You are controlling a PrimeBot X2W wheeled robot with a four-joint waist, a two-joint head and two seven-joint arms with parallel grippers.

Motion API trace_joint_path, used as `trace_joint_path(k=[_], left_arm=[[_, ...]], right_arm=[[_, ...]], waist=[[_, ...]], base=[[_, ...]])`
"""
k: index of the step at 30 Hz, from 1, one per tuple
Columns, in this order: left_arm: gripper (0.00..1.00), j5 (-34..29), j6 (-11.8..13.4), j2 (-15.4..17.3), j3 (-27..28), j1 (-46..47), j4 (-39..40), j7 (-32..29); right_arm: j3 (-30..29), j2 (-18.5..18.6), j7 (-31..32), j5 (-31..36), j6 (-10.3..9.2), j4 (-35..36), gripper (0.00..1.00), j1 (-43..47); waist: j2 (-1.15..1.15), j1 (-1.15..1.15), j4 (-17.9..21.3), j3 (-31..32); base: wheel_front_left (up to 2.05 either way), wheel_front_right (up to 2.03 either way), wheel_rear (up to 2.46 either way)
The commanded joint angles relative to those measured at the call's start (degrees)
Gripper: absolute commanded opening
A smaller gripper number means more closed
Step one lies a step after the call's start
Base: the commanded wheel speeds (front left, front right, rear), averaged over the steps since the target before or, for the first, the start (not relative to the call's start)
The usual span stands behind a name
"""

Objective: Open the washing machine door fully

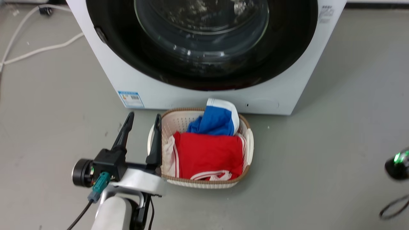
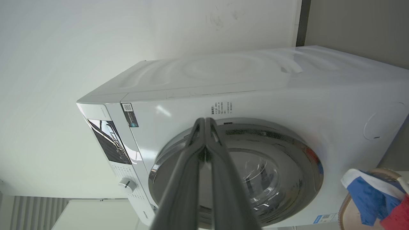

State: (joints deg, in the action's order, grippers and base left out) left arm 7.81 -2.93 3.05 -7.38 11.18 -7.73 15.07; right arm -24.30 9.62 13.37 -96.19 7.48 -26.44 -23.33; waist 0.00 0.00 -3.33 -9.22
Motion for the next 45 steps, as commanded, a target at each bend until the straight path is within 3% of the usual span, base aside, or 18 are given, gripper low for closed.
trace_joint_path(k=[1, 4, 7, 8, 10, 15, 29, 45], left_arm=[[1.0, 0.0, 0.3, 0.0, -0.4, 1.4, 0.5, 0.1], [1.0, 0.2, 0.4, -0.1, -0.8, 2.6, 1.3, 0.1], [1.0, 0.9, 1.0, -0.2, -2.6, 5.4, 2.7, 0.1], [1.0, 0.9, 1.0, -0.2, -2.6, 5.4, 2.7, 0.1], [1.0, 1.4, 1.7, -0.1, -3.8, 7.5, 3.7, 0.1], [1.0, 1.4, 2.5, -0.1, -5.2, 9.6, 4.7, 0.1], [1.0, 1.2, 3.5, -0.1, -7.5, 11.8, 6.5, 0.1], [1.0, 0.4, 3.9, -0.1, -7.8, 12.8, 6.2, 0.1]], right_arm=[[0.2, 1.7, 0.9, -1.6, 0.03, -2.9, 0.0, -3.8], [0.9, 4.3, 2.4, -3.5, 0.03, -7.9, 0.0, -9.1], [5.0, 10.3, 5.2, -2.8, 0.03, -17.1, 0.0, -19.1], [5.0, 10.3, 5.2, -2.8, 0.03, -17.1, 0.0, -19.1], [8.4, 13.6, 7.6, -1.9, 0.03, -22.4, 0.0, -27.1], [14.6, 15.9, 12.0, 1.1, 0.03, -27.6, 0.0, -38.7], [26.5, 14.0, 20.0, 10.0, 0.03, -31.6, 0.0, -55.9], [31.2, 10.2, 24.6, 15.1, 0.02, -33.6, 0.0, -59.9]], waist=[[0.0, 0.0, 0.0, -2.6], [0.0, 0.0, -0.3, -4.3], [0.0, 0.0, -1.4, -8.2], [0.0, 0.0, -1.4, -8.2], [0.0, 0.0, -1.8, -10.8], [0.0, 0.0, -2.4, -13.8], [0.0, 0.0, -4.1, -17.8], [0.0, 0.0, -3.2, -19.6]], base=[[0.0, 0.0, 0.0], [0.0, 0.0, 0.0], [0.0, 0.0, 0.0], [0.0, 0.0, 0.0], [0.0, 0.0, 0.0], [0.0, 0.0, 0.0], [0.0, 0.0, 0.0], [0.0, 0.0, 0.0]])
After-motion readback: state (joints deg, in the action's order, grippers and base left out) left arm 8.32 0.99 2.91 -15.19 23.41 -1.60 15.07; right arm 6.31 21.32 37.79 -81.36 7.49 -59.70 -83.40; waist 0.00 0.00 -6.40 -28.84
